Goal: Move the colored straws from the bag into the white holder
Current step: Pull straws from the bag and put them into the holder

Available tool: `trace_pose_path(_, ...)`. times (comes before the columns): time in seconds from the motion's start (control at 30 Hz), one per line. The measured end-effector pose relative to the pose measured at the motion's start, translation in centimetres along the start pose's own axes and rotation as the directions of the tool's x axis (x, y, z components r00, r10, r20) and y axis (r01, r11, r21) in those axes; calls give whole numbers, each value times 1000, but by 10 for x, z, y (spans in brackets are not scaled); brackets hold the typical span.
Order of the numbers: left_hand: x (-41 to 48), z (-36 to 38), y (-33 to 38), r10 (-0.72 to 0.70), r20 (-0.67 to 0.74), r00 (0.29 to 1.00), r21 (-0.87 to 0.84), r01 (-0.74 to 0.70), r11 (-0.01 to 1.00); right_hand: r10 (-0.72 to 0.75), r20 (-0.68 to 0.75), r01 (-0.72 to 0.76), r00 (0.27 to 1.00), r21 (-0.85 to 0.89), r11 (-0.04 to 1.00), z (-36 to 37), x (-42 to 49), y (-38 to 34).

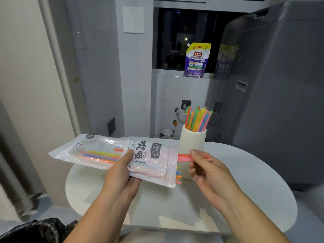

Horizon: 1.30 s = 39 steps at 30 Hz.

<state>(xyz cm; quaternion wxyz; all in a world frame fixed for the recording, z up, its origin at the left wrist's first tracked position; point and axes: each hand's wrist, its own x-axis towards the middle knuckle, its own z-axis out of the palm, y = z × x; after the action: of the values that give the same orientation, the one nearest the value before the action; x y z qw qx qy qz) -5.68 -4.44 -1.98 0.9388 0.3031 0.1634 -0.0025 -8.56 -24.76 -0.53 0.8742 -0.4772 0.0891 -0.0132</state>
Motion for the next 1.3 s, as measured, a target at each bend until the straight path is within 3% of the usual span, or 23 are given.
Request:
trace_pose_path(0.3,-6,3,-16,-115,42,993,2,115,993,18,-136,1,991,139,990,7,7,2)
trace_pose_path(0.5,-5,4,-17,-128,66,990,-31,131,991,-175,-56,168,983,-110,980,7,8,2)
trace_pose_path(0.8,-8,7,-16,-150,81,985,-97,158,983,-375,-99,305,922,-413,858,13,16,-7)
trace_pose_path(0.97,-4,7,-11,-142,80,987,-154,153,976,-414,-29,368,910,-404,837,9,18,-32)
trace_pose_path(1.13,-2,8,-15,-158,76,985,-134,167,977,-386,-44,327,921,-451,831,7,20,-28)
trace_pose_path(1.3,1,5,-13,-140,64,988,-118,147,982,-382,13,360,924,-363,859,7,15,-29)
